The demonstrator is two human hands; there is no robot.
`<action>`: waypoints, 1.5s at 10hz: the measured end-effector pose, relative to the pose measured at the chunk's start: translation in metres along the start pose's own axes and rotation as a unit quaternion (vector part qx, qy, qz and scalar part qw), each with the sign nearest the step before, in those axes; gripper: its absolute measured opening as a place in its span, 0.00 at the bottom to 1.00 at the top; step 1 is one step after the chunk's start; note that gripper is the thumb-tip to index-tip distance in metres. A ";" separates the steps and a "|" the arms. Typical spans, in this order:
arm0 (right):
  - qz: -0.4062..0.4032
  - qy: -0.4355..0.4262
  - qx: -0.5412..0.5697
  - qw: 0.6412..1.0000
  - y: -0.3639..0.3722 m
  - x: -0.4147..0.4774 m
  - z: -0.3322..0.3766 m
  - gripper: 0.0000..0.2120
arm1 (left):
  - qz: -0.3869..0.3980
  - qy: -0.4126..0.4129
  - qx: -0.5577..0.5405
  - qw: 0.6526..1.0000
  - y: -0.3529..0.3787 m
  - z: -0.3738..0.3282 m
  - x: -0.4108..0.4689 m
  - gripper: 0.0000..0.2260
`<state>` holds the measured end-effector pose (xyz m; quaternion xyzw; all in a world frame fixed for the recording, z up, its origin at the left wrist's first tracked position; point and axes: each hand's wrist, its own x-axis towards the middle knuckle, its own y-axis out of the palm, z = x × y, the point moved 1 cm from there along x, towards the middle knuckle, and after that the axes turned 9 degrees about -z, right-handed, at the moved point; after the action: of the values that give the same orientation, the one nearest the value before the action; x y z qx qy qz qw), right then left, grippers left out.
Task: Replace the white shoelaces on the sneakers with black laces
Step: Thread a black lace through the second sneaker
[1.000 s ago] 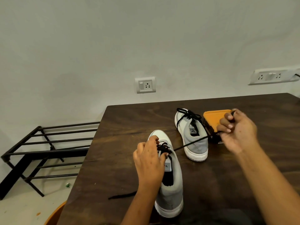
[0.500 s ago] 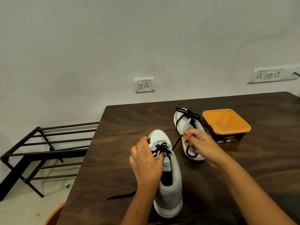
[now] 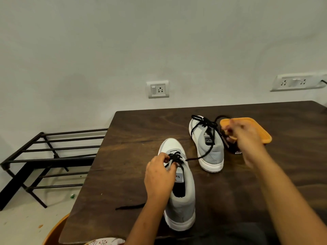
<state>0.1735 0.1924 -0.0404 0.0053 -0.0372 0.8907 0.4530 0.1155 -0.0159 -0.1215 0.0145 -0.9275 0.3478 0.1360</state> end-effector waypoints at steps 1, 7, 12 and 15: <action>0.182 -0.064 -0.418 0.888 0.025 -0.014 -0.031 0.14 | -0.003 0.008 -0.010 1.000 -0.002 -0.001 0.000 0.06; 0.158 -0.200 -0.300 0.919 0.041 -0.023 -0.058 0.12 | -0.001 0.061 -0.031 0.998 -0.002 0.006 0.006 0.12; 0.226 0.057 0.041 0.972 0.047 -0.036 -0.039 0.17 | 0.248 0.041 -0.062 0.966 -0.040 0.017 0.038 0.08; 0.297 -0.042 0.103 0.948 0.059 -0.060 0.012 0.12 | 0.175 -0.058 -0.422 0.888 -0.025 -0.024 0.023 0.10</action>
<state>0.1612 0.1088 -0.0343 0.0784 0.0357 0.9829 0.1627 0.1018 -0.0180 -0.0819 -0.1865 -0.9806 -0.0595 0.0127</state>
